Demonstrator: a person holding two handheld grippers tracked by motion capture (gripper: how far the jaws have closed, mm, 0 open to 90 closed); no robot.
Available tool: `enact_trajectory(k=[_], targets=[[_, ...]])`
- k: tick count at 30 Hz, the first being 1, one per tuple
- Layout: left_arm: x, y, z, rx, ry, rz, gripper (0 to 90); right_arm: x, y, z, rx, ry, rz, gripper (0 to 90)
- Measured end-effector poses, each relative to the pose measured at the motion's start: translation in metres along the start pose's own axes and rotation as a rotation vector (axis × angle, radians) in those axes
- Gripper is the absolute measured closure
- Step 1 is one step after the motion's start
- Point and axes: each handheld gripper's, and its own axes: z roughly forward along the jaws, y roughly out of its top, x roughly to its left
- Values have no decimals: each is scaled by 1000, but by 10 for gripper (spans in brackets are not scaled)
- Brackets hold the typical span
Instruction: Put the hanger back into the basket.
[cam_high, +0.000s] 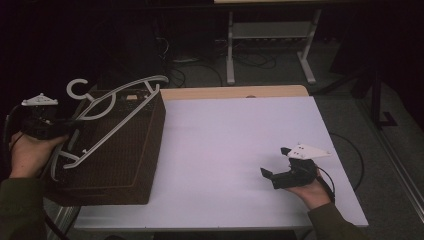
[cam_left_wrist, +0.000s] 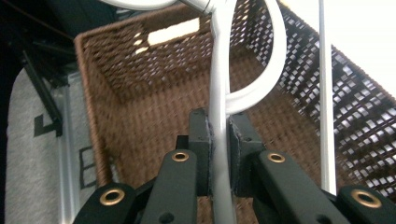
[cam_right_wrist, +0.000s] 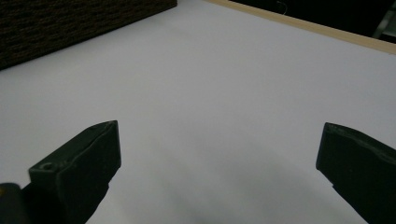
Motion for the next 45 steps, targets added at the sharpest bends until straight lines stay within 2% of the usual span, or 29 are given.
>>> enact_trajectory(k=[5, 10, 12, 18, 25, 26, 27, 28, 36, 38, 41, 45], targets=[[12, -11, 2, 26, 20, -26, 820, 0, -1, 1, 9, 3, -8, 0], [19, -17, 3, 45, 32, -28, 820, 0, -1, 1, 9, 3, -7, 0], [23, -20, 5, 69, 40, -24, 820, 0, -1, 2, 13, 5, -5, 0], [27, -24, 10, 97, 46, -34, 819, 0, -1, 2, 13, 3, -6, 0], [28, -25, 17, 128, 33, -28, 813, -1, -1, 2, 14, -3, -2, 0], [29, -26, 18, 125, 19, -32, 813, -1, -1, 2, 14, -3, -2, 0], [29, -27, 19, 95, 10, -47, 721, -1, -1, 1, 15, -2, -1, 0], [30, -27, 18, 84, 6, -61, 671, -2, -1, 1, 15, -3, -1, 0], [25, -22, 16, 45, -20, -70, 566, -2, -1, 0, 11, -2, 4, 0], [21, -19, 15, 33, -25, -71, 514, -2, -1, 0, 11, -3, 0, 0], [13, -12, 14, 6, -34, -63, 486, -2, 0, -1, 8, -2, 4, 0], [-3, -3, 13, -36, -43, -76, 376, -3, 1, -2, 1, -2, 3, 0]])
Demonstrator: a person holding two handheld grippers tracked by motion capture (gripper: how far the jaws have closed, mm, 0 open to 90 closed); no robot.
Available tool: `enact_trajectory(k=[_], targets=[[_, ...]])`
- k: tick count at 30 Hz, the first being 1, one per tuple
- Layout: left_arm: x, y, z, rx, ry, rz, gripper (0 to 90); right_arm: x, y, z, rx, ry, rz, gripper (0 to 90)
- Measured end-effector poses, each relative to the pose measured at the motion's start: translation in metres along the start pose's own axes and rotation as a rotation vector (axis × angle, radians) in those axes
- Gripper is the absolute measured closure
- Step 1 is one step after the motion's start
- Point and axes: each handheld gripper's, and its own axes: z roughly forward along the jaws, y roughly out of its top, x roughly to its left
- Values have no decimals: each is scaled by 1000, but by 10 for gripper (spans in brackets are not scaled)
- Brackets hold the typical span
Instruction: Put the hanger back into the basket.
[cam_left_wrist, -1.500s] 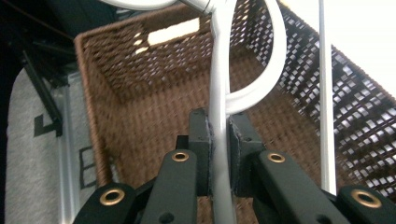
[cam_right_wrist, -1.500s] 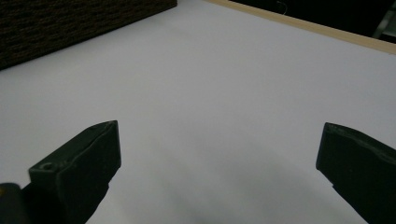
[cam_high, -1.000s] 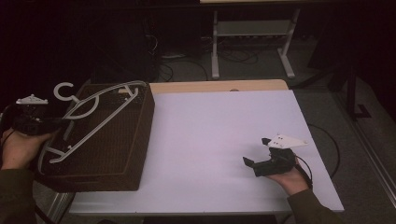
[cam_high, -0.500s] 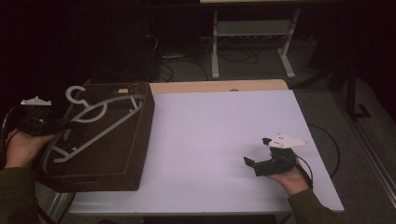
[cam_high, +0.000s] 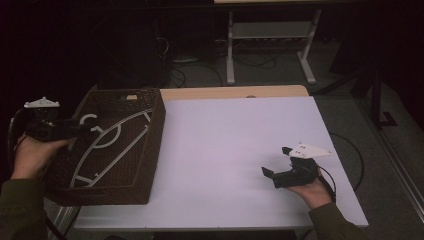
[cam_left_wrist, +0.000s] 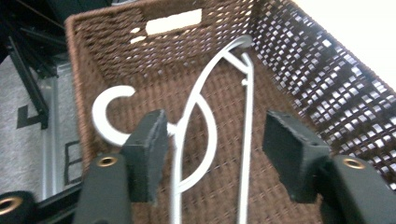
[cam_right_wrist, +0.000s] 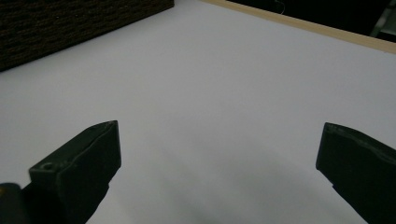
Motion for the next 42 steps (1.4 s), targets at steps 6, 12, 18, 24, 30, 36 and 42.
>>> enact_trajectory(k=[6, 12, 18, 24, 30, 36, 42], targets=[[-17, 10, 0, -47, -38, -4, 274, -2, 5, -5, -17, 6, 9, 0], [-40, 15, 2, -103, -87, 2, 219, -5, 10, -9, -39, 13, 11, 0], [-68, 15, 8, -144, -135, 22, 194, -5, 14, -11, -48, 27, 9, 0], [-100, 12, 15, -184, -195, 66, 164, -5, 19, -13, -65, 41, 15, 0], [-131, 7, 23, -235, -268, 93, 130, -4, 24, -15, -79, 58, 14, 0], [-154, 1, 29, -294, -330, 121, 88, -4, 35, -18, -104, 77, 20, 0], [-169, -5, 36, -368, -385, 126, 32, -4, 50, -20, -152, 85, 21, 0]])
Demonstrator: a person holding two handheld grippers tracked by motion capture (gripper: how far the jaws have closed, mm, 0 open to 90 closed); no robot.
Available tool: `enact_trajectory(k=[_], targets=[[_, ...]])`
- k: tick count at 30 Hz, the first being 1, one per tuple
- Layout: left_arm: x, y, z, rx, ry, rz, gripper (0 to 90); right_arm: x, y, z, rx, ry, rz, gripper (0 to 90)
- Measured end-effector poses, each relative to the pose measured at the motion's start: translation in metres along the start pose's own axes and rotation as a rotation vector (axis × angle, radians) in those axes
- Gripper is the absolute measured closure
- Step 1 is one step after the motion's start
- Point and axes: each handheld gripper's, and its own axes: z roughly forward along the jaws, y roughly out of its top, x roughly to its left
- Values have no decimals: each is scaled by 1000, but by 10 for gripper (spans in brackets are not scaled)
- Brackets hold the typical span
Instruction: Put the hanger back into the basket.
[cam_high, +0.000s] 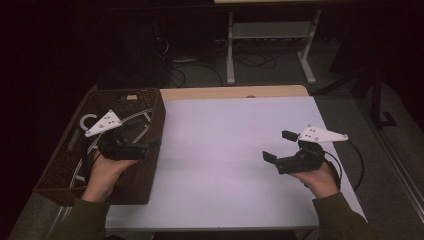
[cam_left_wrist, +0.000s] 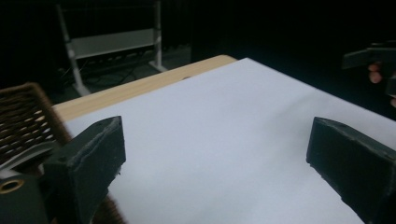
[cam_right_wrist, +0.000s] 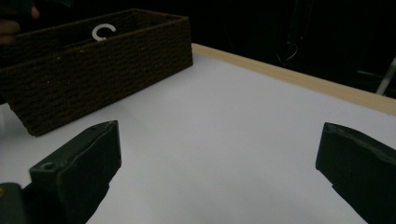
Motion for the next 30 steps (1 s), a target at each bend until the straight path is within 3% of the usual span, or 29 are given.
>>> enact_trajectory(k=[11, 21, 30], targets=[[-12, -9, 9, -91, -66, -16, 15, 3, 20, 0, -71, 25, 1, 0], [-16, -15, 10, -121, -106, -23, 15, 6, 32, -11, -175, 35, -9, 0], [-15, -16, 9, -121, -116, -23, 15, 6, 34, -15, -183, 31, -16, 0]])
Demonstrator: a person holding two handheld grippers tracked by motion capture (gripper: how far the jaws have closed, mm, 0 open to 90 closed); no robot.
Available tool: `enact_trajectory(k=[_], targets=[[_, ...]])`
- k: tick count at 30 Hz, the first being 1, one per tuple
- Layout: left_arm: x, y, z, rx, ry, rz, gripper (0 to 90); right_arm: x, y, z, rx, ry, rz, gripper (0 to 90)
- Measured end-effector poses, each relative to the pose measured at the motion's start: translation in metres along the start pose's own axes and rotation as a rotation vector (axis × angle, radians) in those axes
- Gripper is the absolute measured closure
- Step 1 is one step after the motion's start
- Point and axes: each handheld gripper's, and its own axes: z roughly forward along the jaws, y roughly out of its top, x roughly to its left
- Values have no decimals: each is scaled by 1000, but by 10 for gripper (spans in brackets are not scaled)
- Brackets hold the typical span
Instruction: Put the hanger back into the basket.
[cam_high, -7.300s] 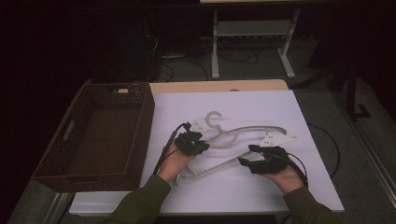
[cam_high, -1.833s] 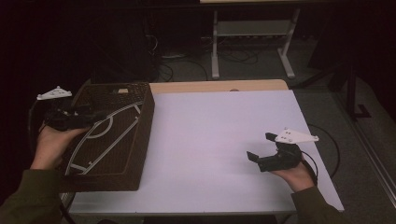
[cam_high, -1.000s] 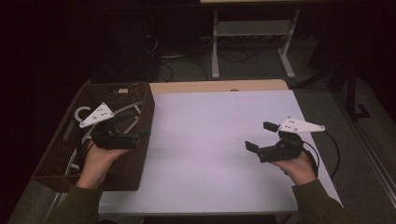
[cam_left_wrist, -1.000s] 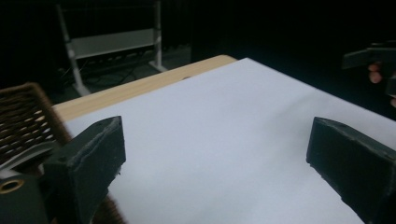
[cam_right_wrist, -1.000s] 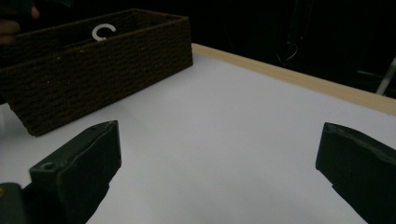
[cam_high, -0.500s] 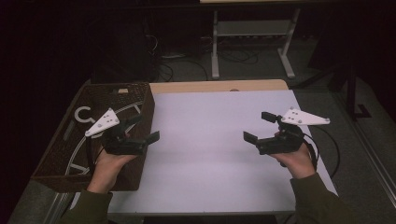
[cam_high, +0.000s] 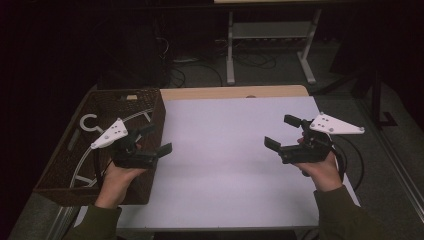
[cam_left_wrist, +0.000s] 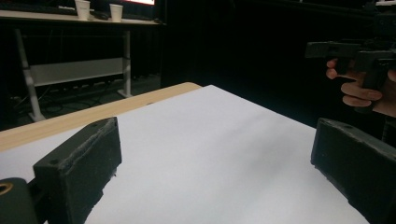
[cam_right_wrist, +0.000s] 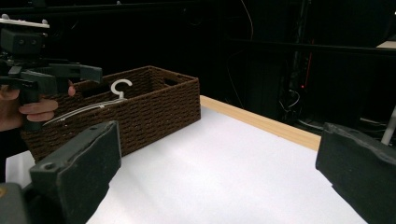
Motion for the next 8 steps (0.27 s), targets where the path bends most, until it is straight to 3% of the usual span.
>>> enact_trajectory(k=[8], targets=[[1, 0, -1, 2, -1, -1, 16, -1, 0, -1, -2, -1, 1, 0]])
